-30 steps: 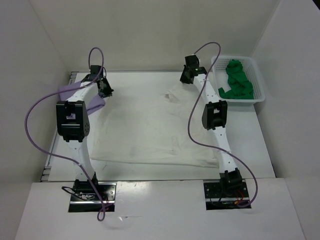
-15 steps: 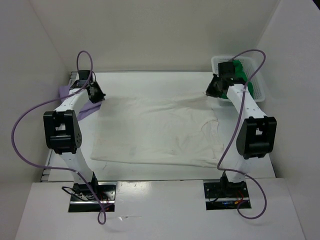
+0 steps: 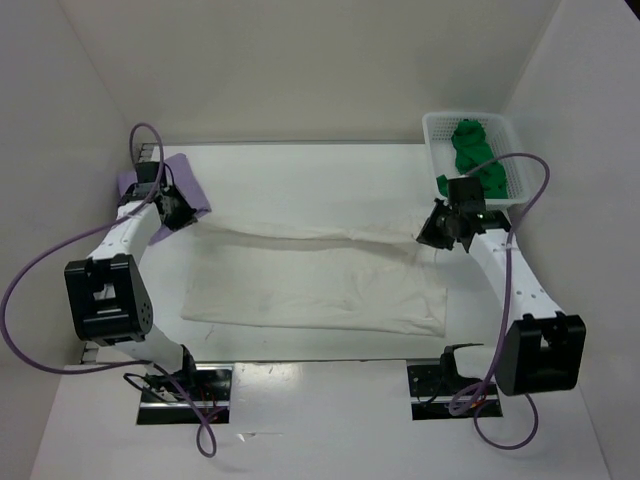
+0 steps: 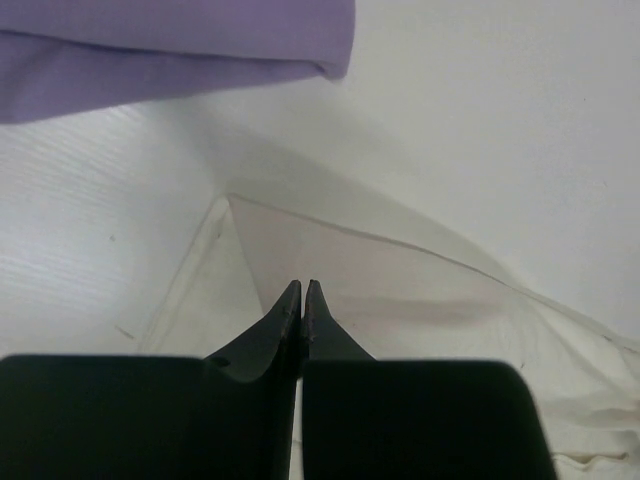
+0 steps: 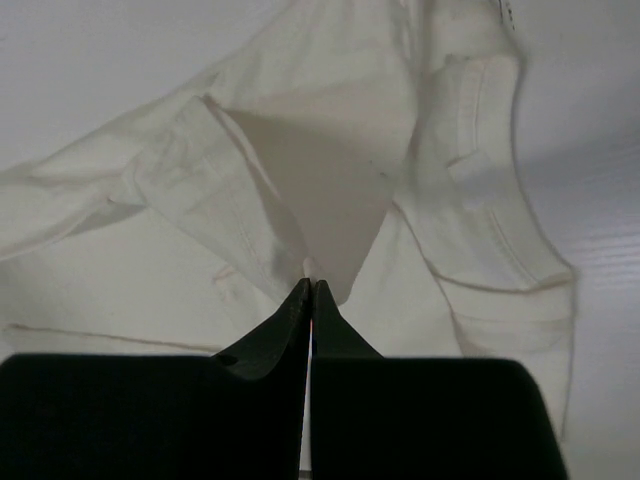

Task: Fold and stack the t-shirts
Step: Fold the other side of the tshirt into a rectangle

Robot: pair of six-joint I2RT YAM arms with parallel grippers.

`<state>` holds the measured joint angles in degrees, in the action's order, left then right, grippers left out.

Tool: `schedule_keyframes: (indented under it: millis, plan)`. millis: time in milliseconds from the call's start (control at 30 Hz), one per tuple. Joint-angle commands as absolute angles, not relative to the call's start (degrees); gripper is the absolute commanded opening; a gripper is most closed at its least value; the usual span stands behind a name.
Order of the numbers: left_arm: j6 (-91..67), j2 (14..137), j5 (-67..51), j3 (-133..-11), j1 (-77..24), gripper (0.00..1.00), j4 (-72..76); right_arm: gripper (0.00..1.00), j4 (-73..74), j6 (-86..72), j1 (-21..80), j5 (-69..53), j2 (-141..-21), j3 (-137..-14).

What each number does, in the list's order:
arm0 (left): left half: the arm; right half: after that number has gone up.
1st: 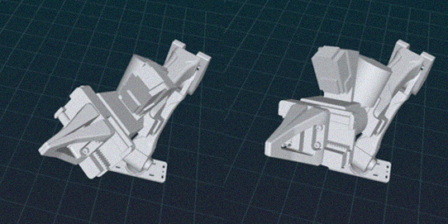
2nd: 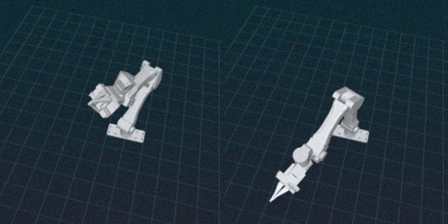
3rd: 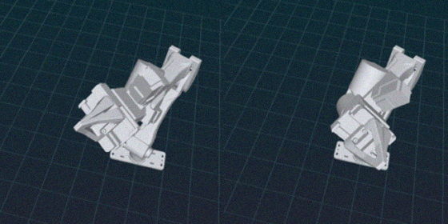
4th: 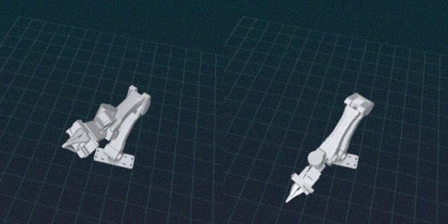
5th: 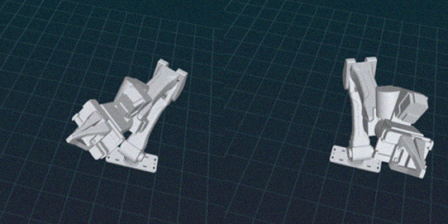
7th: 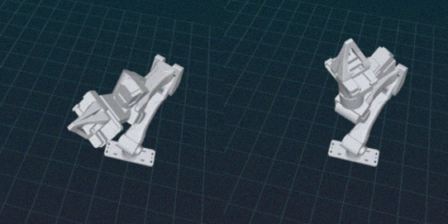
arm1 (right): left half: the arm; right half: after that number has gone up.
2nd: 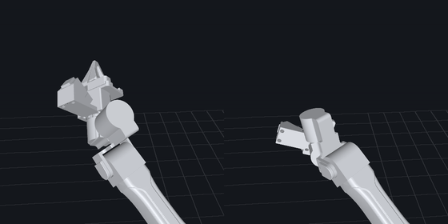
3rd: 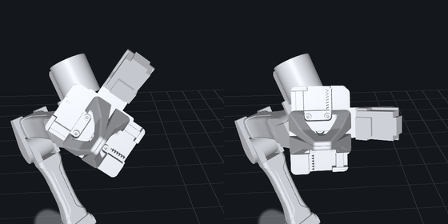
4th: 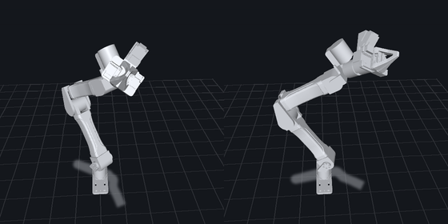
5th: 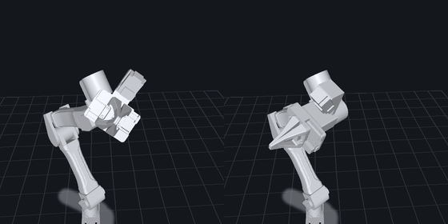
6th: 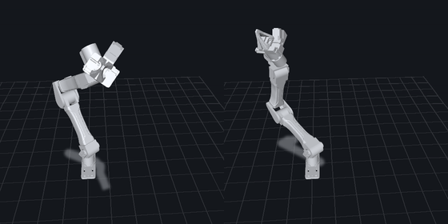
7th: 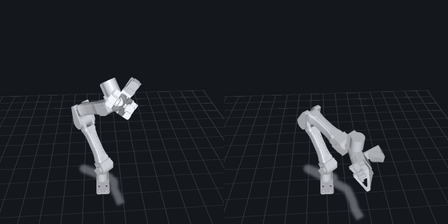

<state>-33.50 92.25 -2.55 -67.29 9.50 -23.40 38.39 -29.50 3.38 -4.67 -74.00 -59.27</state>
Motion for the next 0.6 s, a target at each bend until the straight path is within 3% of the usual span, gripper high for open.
schedule_keyframes:
  millis: [0, 567]
  plan:
    - [-35.59, 88.15, -2.55, -66.71, 11.51, 0.00, -24.43, 0.00, 43.50, -31.99, 3.69, -5.71, -68.31, -56.43]
    - [-36.12, 83.06, -8.09, -55.11, 16.61, 0.00, -30.31, 0.00, 60.81, -32.70, 5.18, -1.23, -59.68, -55.99]
